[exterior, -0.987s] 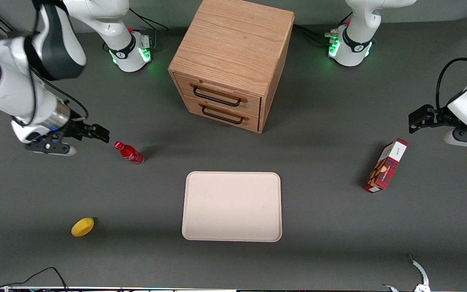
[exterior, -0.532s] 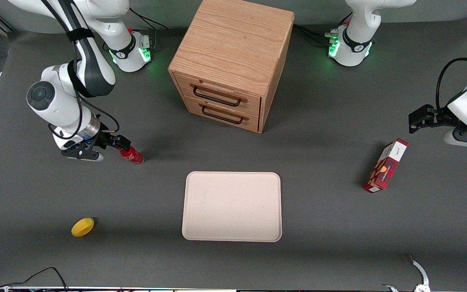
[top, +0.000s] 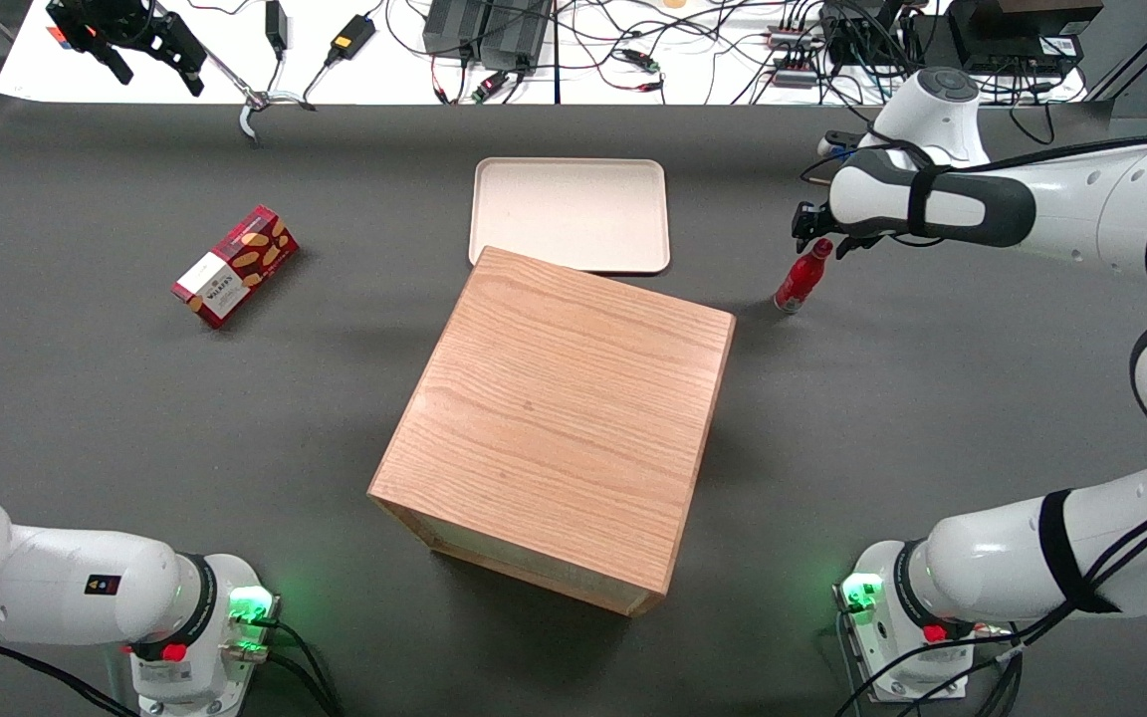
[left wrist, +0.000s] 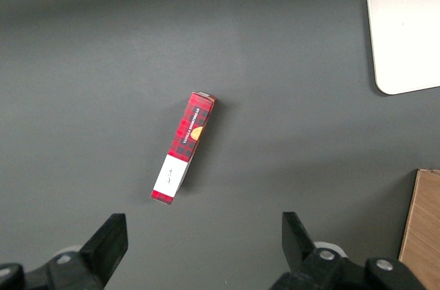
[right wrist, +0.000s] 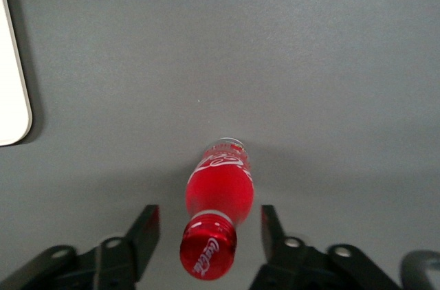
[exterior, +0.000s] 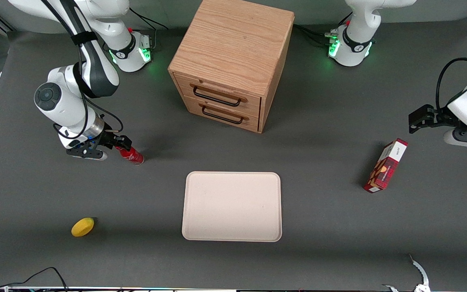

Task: Place coke bottle on tray
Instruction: 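Close the right gripper on the bottle's cap end, then lift the bottle and carry it toward the cream tray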

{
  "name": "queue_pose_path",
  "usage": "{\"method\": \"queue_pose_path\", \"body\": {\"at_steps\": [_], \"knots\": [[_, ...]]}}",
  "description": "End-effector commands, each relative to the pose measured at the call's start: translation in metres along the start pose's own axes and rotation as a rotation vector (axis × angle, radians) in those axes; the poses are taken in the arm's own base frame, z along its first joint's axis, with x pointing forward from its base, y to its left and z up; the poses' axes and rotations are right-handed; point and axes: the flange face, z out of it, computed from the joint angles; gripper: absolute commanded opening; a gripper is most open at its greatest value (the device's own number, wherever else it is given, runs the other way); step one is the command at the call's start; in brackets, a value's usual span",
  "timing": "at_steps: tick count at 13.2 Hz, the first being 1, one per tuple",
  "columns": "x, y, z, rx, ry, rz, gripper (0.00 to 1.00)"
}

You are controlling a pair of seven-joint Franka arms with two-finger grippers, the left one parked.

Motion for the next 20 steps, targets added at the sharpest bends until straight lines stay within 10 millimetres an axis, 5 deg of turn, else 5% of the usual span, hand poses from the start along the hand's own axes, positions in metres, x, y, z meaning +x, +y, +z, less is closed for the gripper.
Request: {"method": "queue_pose_path", "body": {"at_steps": [1, 6, 12, 15, 18, 20], "knots": [[-0.007, -0.007, -0.005, 0.016, 0.019, 0.012, 0.1], [-0.001, -0.013, -0.023, 0.019, 0.04, -0.003, 0.0], [0.045, -0.036, -0.191, -0.034, -0.04, -0.042, 0.0], [0.07, -0.077, -0.259, -0.017, -0.088, -0.077, 0.0], [0.101, -0.135, -0.281, -0.002, -0.089, -0.063, 0.0], [0.123, -0.163, -0.258, 0.053, -0.065, 0.004, 0.0]]}}
